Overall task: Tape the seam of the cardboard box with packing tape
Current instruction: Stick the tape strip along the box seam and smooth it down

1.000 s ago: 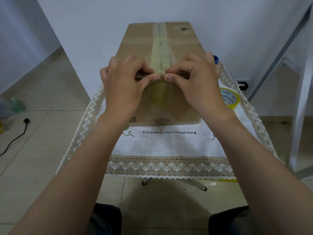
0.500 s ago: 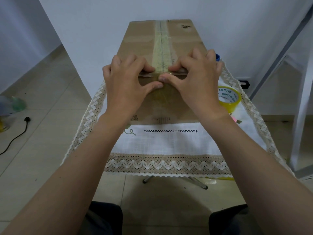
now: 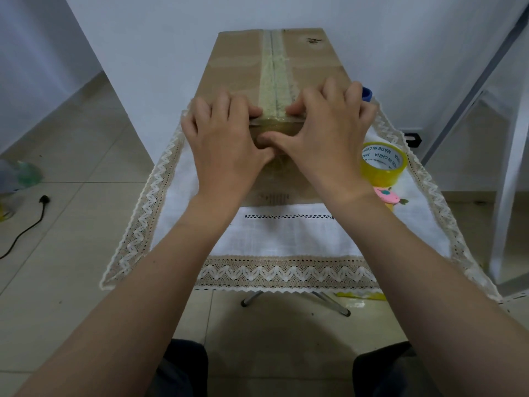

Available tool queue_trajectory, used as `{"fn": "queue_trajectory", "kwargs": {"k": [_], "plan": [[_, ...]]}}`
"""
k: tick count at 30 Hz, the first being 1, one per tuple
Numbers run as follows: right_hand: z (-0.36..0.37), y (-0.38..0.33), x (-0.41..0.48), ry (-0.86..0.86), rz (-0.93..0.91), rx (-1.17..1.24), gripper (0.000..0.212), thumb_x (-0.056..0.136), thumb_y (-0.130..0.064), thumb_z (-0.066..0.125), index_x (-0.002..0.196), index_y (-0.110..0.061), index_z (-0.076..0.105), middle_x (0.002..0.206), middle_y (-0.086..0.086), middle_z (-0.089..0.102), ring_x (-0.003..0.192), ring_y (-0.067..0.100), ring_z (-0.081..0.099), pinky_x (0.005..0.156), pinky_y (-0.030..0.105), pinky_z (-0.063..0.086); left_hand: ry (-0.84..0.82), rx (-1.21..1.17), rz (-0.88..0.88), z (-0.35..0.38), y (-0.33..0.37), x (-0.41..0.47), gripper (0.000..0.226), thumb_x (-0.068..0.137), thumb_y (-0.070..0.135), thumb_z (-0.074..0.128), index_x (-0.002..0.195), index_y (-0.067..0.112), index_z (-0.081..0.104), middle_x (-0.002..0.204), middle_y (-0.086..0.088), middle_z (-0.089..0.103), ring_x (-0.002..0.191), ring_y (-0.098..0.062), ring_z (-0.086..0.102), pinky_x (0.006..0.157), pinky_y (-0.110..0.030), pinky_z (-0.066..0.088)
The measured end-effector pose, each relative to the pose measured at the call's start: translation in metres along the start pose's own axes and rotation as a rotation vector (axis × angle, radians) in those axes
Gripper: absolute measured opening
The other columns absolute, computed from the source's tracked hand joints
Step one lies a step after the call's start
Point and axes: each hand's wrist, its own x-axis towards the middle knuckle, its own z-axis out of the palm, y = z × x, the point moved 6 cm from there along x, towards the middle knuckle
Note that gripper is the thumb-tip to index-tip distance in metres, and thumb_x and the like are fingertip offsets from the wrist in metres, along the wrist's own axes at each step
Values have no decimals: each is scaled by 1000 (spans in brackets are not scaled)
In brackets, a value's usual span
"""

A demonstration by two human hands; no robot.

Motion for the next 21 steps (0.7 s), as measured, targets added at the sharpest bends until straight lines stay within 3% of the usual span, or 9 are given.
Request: {"fn": "queue_trajectory", "kwargs": {"k": [3, 8, 13, 16, 21], "plan": [[3, -1, 0, -4, -4, -8, 58, 61, -79, 73, 92, -31, 62, 106, -5, 57, 111, 27, 47, 88, 39, 25, 36, 19, -15, 2, 2, -1, 44, 65, 47, 68, 98, 18, 65, 101, -2, 63, 99, -35, 56, 88, -43, 37], [2, 13, 2, -22, -45, 174, 37, 72, -62, 80, 91, -32, 73, 99, -14, 57, 108, 25, 45, 79, 30, 14, 1, -31, 49, 3, -5, 1, 62, 66, 73, 76, 100, 22, 67, 103, 1, 63, 101, -31, 54, 89, -38, 32], [0, 21, 2, -51, -38, 290, 22, 81, -50, 80, 101, -40, 79, 102, -12, 65, 106, 17, 39, 79, 27, 14, 1, -87, 113, -2, -12, 2, 51, 74, 65, 77, 102, 23, 72, 104, 1, 65, 102, -32, 56, 88, -39, 30], [0, 21, -5, -9, -79, 216, 26, 83, -52, 76, 105, -38, 76, 107, -12, 63, 110, 24, 46, 85, 27, 14, -14, -81, 107, -1, -13, 1, 55, 74, 65, 77, 108, 23, 71, 107, 0, 64, 105, -32, 55, 91, -36, 28], [9, 16, -23, 44, -130, 17, 48, 82, -56, 75, 121, -32, 65, 124, -2, 60, 115, 32, 52, 106, 45, 30, 4, 43, 143, 4, -13, -10, 69, 69, 67, 79, 119, 21, 67, 110, -10, 62, 104, -38, 56, 97, -46, 36]]}}
